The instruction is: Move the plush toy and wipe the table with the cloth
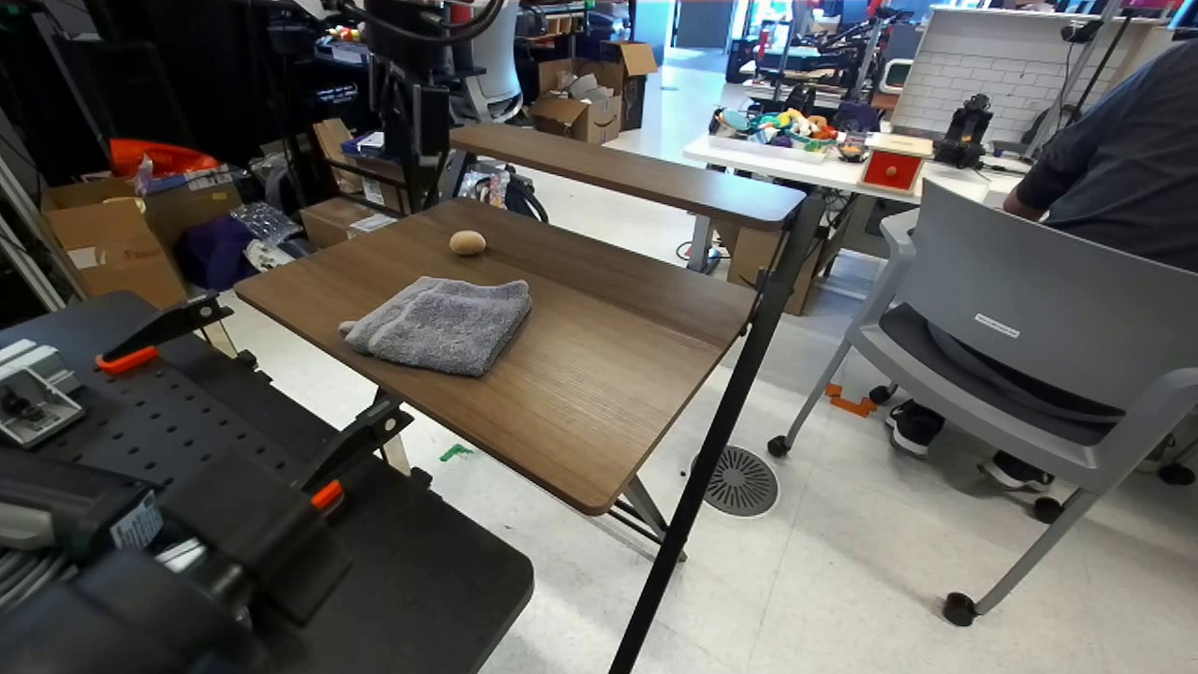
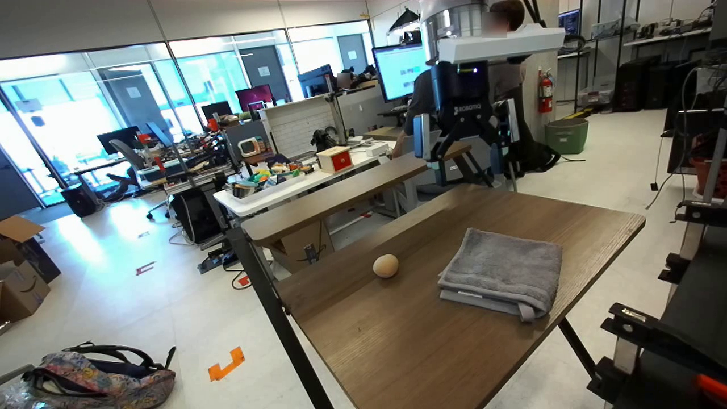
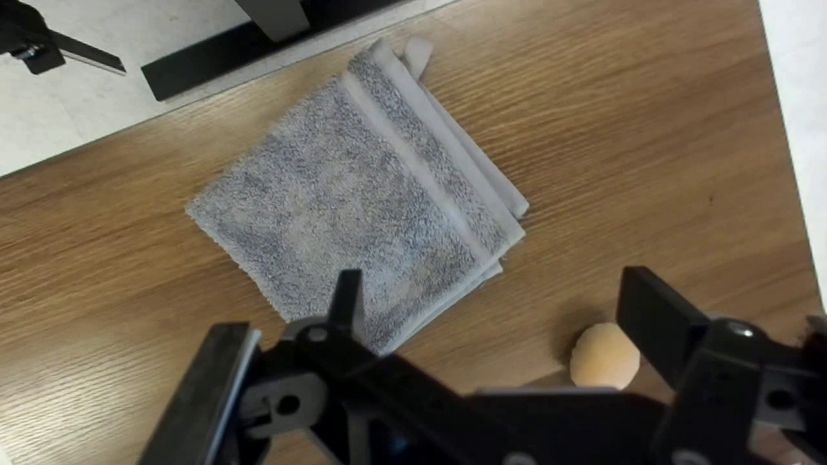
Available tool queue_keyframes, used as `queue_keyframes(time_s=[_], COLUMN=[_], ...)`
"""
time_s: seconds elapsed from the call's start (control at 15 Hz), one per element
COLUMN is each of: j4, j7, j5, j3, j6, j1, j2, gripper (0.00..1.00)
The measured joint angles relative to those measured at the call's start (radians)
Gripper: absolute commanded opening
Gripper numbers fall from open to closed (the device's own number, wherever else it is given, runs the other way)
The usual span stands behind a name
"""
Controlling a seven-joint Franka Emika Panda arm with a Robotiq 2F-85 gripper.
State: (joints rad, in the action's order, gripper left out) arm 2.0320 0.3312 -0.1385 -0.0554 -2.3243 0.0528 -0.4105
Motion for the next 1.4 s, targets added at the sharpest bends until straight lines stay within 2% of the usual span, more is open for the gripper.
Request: queue_keyframes(time_s=[0.47, 0.8, 1.07, 1.2, 1.4], j4=[-0.006, -0.016, -0.059, -0.099, -0.135], j7=[-0.024, -0.192, -0.383, -0.458, -0.480], j5=[0.000, -0.001, -0.040, -0.087, -0.092], j3=[0.001, -0.014, -0.085, -0.144, -0.167], j6=[0.024, -0.193, -0.363, -0.388, -0.388], j1=[0.001, 0.002, -0.030, -0.069, -0.092], j2=[0.000, -0.044, -0.136, -0.192, -0.226], gripper=[1.00, 1.00, 1.00, 1.00, 1.00])
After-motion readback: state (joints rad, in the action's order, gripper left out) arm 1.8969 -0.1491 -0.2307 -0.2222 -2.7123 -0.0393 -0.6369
